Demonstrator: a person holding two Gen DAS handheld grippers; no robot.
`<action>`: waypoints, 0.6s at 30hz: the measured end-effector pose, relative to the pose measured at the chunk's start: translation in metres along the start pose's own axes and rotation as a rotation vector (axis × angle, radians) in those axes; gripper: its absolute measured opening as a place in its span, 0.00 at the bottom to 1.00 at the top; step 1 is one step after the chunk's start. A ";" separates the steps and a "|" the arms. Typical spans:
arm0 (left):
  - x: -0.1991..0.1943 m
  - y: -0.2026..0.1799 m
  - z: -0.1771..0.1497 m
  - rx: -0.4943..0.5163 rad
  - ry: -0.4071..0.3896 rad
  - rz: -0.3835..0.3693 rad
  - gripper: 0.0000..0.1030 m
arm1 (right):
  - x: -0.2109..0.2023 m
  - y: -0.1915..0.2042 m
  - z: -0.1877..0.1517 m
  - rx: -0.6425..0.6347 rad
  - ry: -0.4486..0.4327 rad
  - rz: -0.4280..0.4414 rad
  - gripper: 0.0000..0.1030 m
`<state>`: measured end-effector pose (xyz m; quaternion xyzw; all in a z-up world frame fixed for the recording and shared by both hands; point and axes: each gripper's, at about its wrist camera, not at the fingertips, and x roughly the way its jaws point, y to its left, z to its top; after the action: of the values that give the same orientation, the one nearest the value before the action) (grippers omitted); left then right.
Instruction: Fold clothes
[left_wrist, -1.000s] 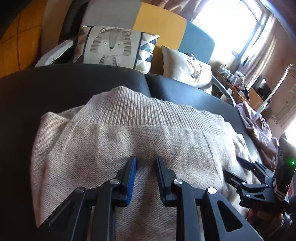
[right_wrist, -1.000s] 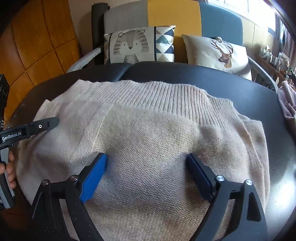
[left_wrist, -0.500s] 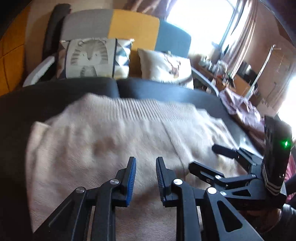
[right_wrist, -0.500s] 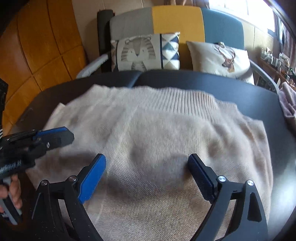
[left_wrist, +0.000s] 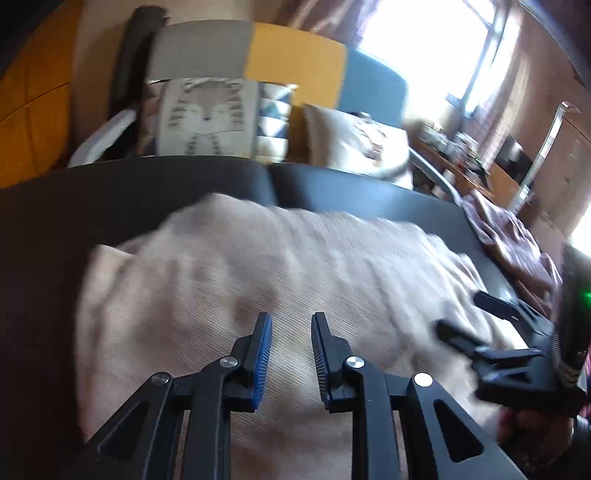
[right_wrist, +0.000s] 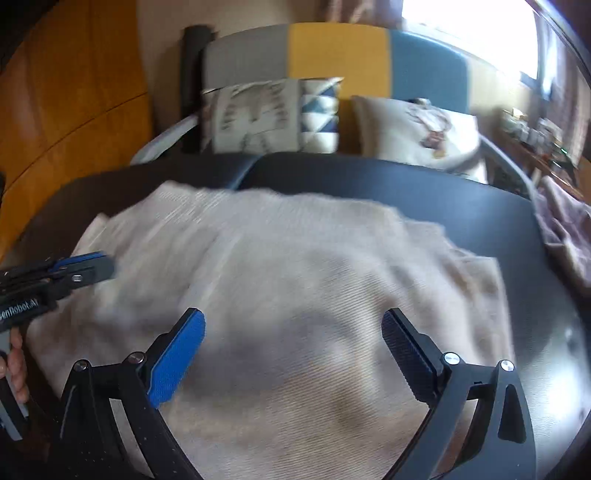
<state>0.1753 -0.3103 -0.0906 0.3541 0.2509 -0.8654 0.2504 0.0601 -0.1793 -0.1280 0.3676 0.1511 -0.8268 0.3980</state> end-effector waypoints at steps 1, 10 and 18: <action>0.002 0.003 0.000 -0.001 -0.001 0.007 0.21 | 0.004 -0.008 0.001 0.021 0.009 -0.008 0.95; 0.018 0.031 -0.002 -0.015 -0.006 0.066 0.22 | 0.030 -0.040 -0.007 0.080 0.068 -0.010 0.97; 0.024 0.054 -0.004 -0.056 -0.007 0.061 0.28 | 0.028 -0.044 -0.013 0.066 0.050 0.011 1.00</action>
<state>0.1952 -0.3543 -0.1240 0.3516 0.2630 -0.8512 0.2874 0.0207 -0.1595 -0.1591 0.4019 0.1314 -0.8198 0.3862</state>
